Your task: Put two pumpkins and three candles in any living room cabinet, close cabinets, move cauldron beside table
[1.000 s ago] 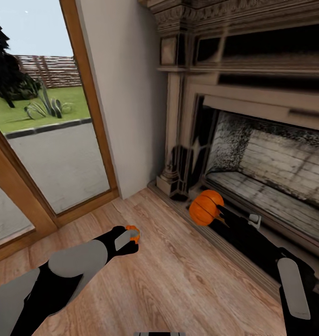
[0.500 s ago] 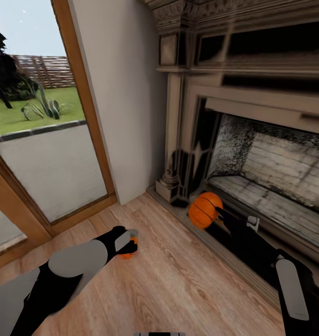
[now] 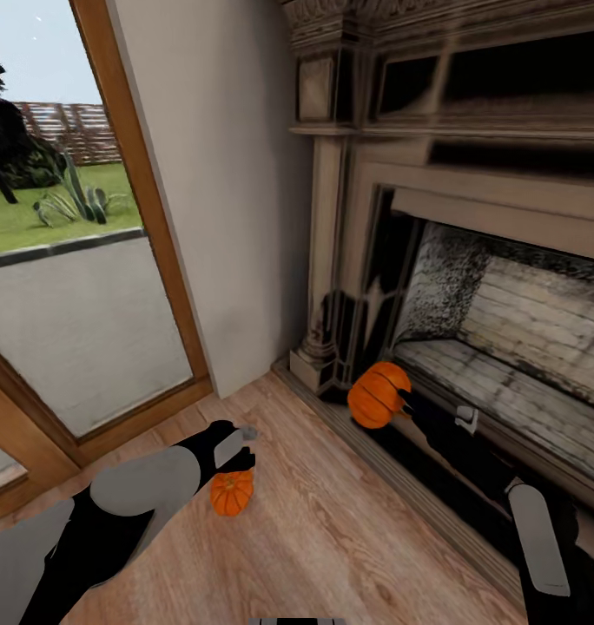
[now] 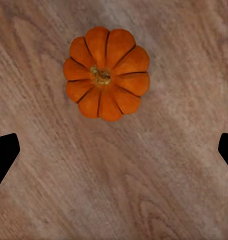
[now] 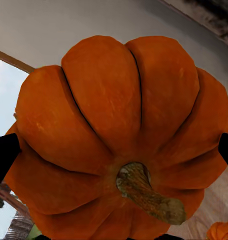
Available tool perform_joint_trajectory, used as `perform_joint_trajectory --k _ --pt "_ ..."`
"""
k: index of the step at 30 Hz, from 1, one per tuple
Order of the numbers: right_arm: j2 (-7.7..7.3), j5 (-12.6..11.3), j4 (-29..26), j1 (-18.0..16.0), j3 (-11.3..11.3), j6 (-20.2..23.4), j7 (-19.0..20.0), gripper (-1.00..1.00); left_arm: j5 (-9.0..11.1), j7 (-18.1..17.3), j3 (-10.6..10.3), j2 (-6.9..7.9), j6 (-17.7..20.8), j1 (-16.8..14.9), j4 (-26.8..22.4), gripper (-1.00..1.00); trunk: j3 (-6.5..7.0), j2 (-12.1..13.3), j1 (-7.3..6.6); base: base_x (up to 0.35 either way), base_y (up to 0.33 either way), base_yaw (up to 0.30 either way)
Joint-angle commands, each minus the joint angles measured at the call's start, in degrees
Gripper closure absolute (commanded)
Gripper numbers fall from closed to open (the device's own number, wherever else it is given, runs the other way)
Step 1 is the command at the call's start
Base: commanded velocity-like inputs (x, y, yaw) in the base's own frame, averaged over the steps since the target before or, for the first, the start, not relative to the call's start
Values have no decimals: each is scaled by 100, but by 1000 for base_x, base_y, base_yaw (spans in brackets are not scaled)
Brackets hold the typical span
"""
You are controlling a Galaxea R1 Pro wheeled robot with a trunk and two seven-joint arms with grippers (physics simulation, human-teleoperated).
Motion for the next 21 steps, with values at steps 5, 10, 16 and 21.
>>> perform_joint_trajectory --k 5,10,16,21 --pt "-25 -55 -351 639 351 29 853 100 60 21 -44 1 7 -5 -11 -100 -5 -2 0 21 0 0" --pt "-14 -70 -370 737 423 28 923 100 57 17 -38 6 6 0 -9 -100 -5 -2 0 6 0 0" --pt "-19 -69 -369 746 430 31 929 100 64 17 -38 9 7 3 -9 -100 -5 -2 0 230 0 0" --pt "-18 -71 -362 747 446 26 923 100 64 17 -40 7 7 3 -9 -100 -5 -2 0 163 0 0"
